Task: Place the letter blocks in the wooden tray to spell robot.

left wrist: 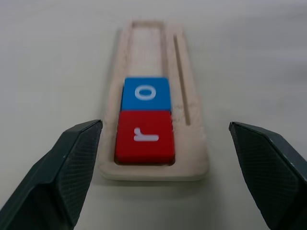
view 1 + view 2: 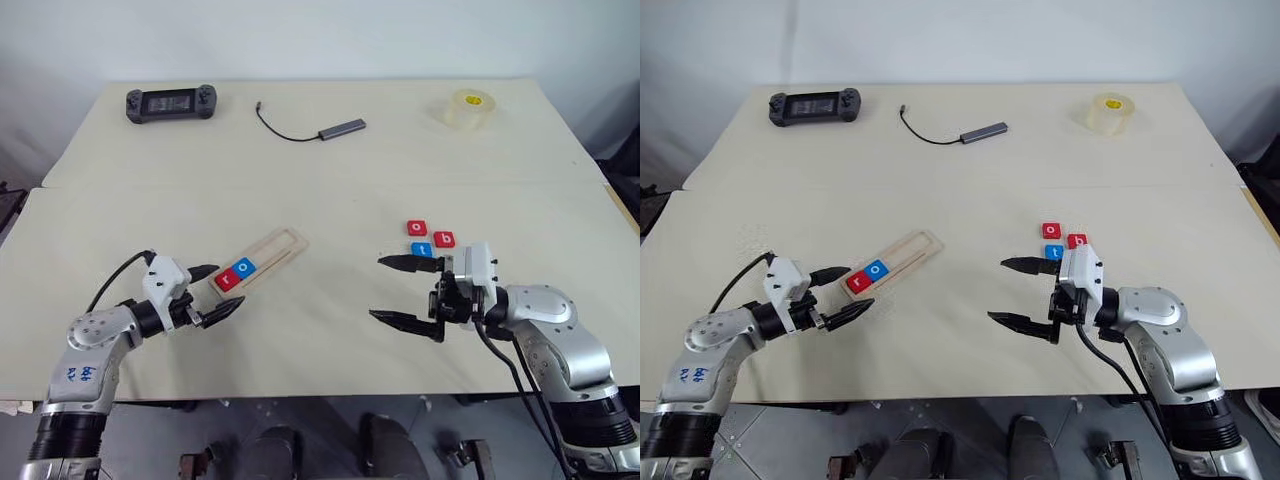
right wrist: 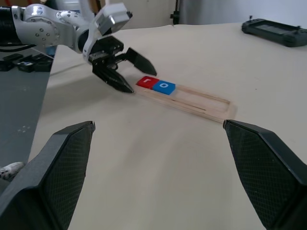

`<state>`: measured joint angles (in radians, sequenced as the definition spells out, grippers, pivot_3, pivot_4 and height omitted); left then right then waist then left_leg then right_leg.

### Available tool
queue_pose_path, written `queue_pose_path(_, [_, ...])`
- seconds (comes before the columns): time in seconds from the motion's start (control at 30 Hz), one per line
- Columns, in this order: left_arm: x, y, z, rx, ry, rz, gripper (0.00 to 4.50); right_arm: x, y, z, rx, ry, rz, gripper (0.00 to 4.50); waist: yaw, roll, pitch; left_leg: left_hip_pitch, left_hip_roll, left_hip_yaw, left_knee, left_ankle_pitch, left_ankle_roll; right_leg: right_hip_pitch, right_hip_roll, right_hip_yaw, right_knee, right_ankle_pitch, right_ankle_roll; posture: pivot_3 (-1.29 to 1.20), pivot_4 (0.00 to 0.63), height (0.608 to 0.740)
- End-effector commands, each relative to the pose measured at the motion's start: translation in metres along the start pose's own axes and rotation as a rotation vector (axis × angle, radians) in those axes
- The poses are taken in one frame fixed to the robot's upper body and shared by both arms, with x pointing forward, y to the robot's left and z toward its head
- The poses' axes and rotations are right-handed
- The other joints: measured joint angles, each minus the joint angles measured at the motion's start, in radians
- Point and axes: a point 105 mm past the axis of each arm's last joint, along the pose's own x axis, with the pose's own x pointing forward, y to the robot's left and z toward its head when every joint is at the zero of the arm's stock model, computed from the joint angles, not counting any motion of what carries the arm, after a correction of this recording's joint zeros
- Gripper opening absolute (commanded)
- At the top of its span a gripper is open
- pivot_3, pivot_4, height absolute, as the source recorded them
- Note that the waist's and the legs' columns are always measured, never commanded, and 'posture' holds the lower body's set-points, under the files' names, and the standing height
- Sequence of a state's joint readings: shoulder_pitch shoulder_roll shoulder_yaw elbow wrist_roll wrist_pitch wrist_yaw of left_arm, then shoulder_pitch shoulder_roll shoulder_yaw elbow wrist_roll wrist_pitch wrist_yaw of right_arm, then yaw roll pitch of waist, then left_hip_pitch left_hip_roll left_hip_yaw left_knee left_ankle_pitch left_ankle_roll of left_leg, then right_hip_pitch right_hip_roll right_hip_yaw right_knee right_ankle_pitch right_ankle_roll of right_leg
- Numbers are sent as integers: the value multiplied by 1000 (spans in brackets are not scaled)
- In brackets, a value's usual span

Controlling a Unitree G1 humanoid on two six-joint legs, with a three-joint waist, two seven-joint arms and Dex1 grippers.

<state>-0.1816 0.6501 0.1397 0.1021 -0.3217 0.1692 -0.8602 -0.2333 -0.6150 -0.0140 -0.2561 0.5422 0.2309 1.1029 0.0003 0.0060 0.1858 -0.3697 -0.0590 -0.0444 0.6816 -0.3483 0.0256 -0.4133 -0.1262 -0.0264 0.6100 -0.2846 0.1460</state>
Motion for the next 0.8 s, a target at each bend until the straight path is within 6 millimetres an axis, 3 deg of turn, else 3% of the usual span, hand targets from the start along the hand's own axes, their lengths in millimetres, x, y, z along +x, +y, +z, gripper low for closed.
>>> queue_pose_path(0.03, [2,0,-10,-8,51,-24,4500,-3,2,13,-33,-32,-20,4487,0,0,0,0,0,0,0,0,0,0,0,0,0,0,0,0,150,740])
queue_pose_path(0.23, [6,3,-23,-20,98,-31,4500,-4,1,14,-36,-38,-50,4487,5,1,0,1,-1,0,1,0,0,1,-1,0,1,0,0,0,150,740])
queue_pose_path(0.4, [8,3,-25,-17,96,-47,3400,-7,1,14,-35,-30,-63,4500,6,2,-1,2,-1,0,1,1,0,1,-1,0,1,0,0,0,150,740])
queue_pose_path(0.63, [22,-25,19,98,-97,-252,3391,-35,5,4,-9,73,-100,4500,23,2,-1,0,-1,0,1,1,0,1,-2,0,1,0,0,0,150,740])
queue_pose_path(0.8, [55,-51,35,266,-72,-442,3391,-67,12,-9,33,168,-188,4500,36,1,-1,-2,-3,-2,1,1,1,1,-3,-2,0,0,0,0,150,740])
